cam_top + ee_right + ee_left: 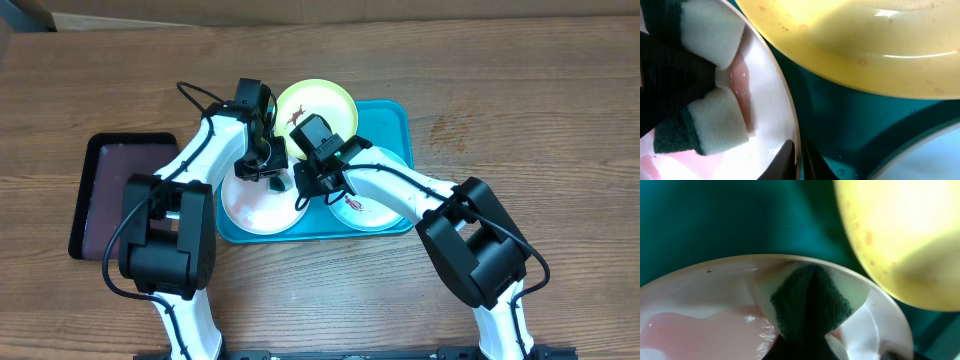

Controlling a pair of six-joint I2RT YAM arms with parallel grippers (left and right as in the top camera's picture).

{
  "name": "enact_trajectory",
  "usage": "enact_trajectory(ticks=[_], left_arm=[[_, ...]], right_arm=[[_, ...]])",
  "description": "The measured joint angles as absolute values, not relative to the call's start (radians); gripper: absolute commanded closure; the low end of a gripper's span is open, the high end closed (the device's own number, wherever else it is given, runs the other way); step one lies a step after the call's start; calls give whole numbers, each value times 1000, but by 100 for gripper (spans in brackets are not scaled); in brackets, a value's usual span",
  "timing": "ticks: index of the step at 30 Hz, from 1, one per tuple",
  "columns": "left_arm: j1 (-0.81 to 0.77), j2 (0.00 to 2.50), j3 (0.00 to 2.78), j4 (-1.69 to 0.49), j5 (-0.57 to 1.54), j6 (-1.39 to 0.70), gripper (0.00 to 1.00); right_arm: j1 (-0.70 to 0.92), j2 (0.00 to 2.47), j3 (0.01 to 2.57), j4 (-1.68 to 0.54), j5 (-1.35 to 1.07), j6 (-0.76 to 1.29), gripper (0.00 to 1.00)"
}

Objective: Clean dirty plates on tray and stack at the side
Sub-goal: 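Scrub the white plate with the left gripper's sponge while the right holds it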

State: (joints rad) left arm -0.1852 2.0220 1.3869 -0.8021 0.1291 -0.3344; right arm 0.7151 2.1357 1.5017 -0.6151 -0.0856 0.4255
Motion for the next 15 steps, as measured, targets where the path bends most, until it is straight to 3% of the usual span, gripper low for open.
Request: enact_trajectory(ticks=[15], left_arm=[[-185, 2016, 1372, -1000, -382, -587, 96]], right_arm=[[716, 2136, 1502, -601, -107, 427, 95]])
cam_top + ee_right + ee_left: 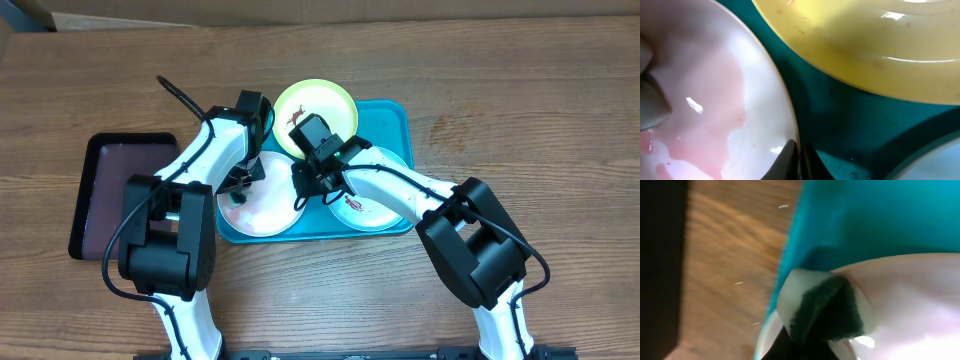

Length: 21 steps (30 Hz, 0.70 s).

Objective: Clean dirty plates on tray and stack at the side
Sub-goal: 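Scrub the white plate with the left gripper's sponge while the right holds it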

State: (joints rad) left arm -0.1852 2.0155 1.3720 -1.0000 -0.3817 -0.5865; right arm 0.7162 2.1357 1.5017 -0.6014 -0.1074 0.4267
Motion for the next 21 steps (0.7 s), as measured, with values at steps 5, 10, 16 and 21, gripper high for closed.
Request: enact_trajectory(ticks=[5, 10, 16, 21], left_arm=[[-180, 2020, 1458, -1132, -443, -608, 95], [-163, 2020, 1555, -1148, -332, -575, 96], [-164, 2020, 1552, -1092, 4, -384, 96], [-168, 2020, 1483, -1054, 136, -321, 96]], right_arm=[[715, 2136, 1502, -606, -103, 426, 95], [714, 2136, 1502, -609, -100, 426, 95], [714, 2136, 1502, -608, -100, 426, 95], [714, 2136, 1502, -607, -99, 426, 95]])
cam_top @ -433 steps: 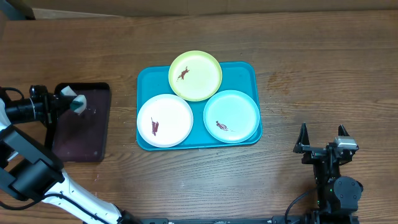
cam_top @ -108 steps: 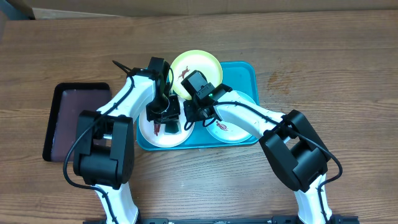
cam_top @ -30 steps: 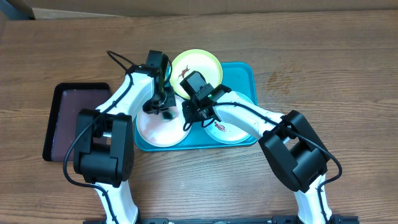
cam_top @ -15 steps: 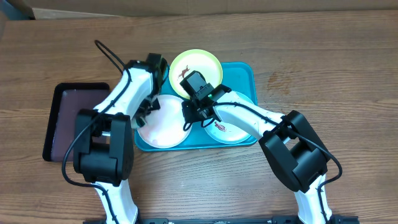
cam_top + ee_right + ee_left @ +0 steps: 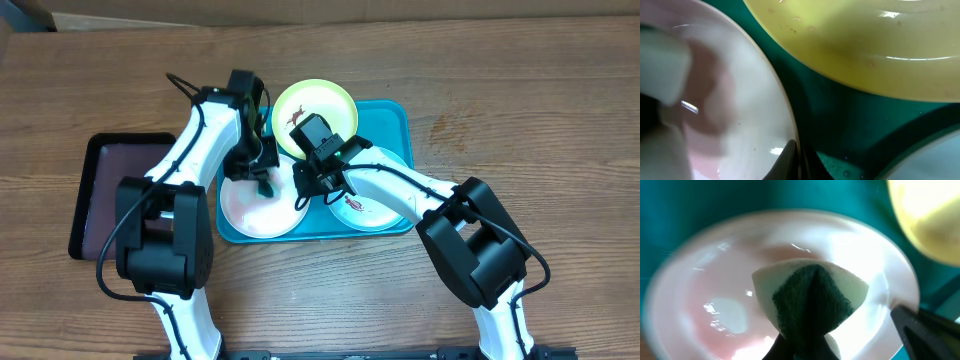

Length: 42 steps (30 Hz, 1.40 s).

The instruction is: Clean dirty plates on tray and stack at the side

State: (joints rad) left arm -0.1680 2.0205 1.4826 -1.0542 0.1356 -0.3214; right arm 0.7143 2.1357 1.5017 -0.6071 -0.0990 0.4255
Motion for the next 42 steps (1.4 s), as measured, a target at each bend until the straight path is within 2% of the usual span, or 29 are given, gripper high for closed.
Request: enact_trajectory(ticks=[10, 21, 29, 36, 42], left_arm=[[-170, 2020, 1364, -1033, 178, -290, 96], [-189, 2018, 1344, -1185, -287, -591, 96], [-181, 2019, 1469, -1371, -455, -759, 96], [-142, 1980, 1696, -1437, -461, -805, 96], [-35, 1825, 1739, -1447, -400, -789, 96]], right_arm=[[714, 2136, 1502, -607, -97, 426, 95], [716, 2136, 1502, -605, -110, 426, 96], [719, 2136, 1502, -613, -110, 429, 96], [715, 2129, 1518, -672, -93, 424, 96], [720, 2106, 1583, -733, -61, 409, 96]])
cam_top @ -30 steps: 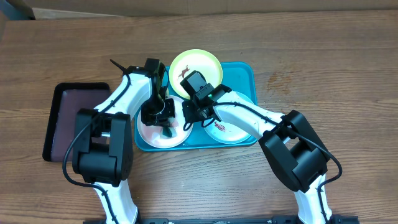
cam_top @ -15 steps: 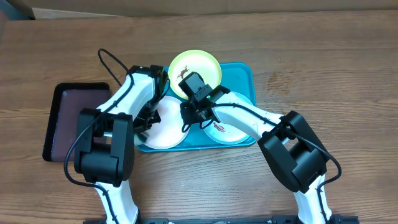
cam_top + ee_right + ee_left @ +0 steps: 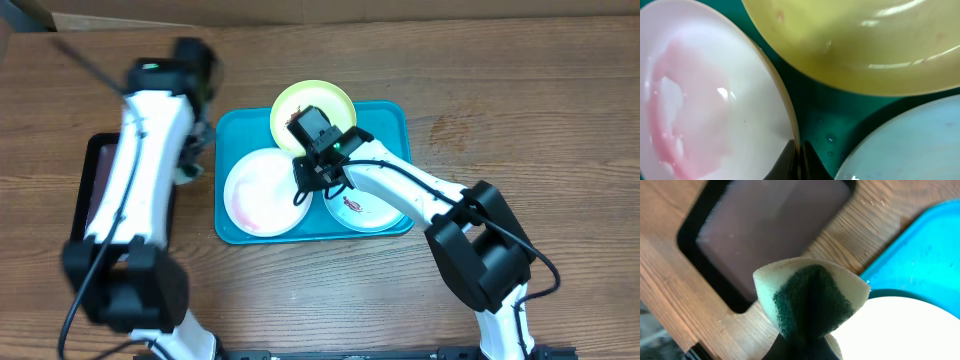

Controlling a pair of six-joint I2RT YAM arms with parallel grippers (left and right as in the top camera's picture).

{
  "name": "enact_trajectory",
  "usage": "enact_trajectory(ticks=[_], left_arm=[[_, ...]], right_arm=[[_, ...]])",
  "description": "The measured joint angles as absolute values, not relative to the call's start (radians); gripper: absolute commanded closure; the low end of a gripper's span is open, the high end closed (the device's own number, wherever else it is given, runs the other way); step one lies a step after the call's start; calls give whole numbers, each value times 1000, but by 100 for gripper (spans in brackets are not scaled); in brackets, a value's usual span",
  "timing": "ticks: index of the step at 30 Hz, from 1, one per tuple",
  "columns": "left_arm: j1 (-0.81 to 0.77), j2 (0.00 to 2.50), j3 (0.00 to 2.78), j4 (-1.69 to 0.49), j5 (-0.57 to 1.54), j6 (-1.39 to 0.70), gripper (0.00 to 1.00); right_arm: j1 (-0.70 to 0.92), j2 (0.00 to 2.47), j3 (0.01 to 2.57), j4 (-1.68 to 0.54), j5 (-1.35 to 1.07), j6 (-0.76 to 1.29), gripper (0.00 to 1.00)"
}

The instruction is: Clean dirty plates on tray and stack at the side

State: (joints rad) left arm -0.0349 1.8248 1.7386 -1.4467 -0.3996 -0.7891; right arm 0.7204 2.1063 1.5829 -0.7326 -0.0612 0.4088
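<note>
A white plate (image 3: 262, 190) with a pink film (image 3: 685, 100) lies at the left of the teal tray (image 3: 385, 120). My right gripper (image 3: 305, 180) is shut on its right rim, a finger on each side (image 3: 799, 150). A yellow-green plate (image 3: 313, 112) sits at the tray's back, and a pale blue plate (image 3: 362, 208) with a red mark at its right. My left gripper (image 3: 188, 170) is shut on a folded green-and-white sponge (image 3: 810, 300), off the tray's left edge over bare wood. Its fingers are mostly hidden under the sponge.
A black tray (image 3: 100, 180) lies on the wooden table left of the teal tray, partly covered by my left arm; the left wrist view shows its dull inside (image 3: 765, 225). Cardboard runs along the table's far edge.
My left gripper with the sponge was over the middle of the white plate; it is now off the teal tray to the left, beside the black tray. The right gripper still pinches the rim.
The sponge was at the white plate's far right rim, then at its left edge by the tray wall, then over its middle. Now it is off the tray. My right gripper stayed shut on the plate's right rim at every moment.
</note>
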Motion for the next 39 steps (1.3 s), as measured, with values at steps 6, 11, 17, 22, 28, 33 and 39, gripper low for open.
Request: enact_trajectory(ticks=[6, 11, 17, 22, 28, 33, 39], left_arm=[[166, 1767, 1742, -1492, -338, -759, 96], [290, 1768, 1740, -1493, -276, -748, 96], [342, 1768, 1736, -1489, -231, -734, 96], [348, 1768, 1734, -1485, -218, -727, 96], [348, 1768, 1690, -1461, -214, -725, 96], [348, 1768, 1649, -1439, -210, -725, 96], [348, 1768, 1642, -1439, -208, -725, 96]], right_arm=[[759, 2049, 1721, -853, 151, 378, 96], [801, 2040, 1826, -926, 366, 319, 96], [890, 2040, 1866, -936, 675, 227, 96], [967, 2040, 1866, -849, 878, 109, 96], [1032, 2039, 1866, -747, 1081, -36, 96], [1061, 2040, 1866, -683, 1195, -161, 96], [1065, 2040, 1866, -654, 1261, -292, 96]])
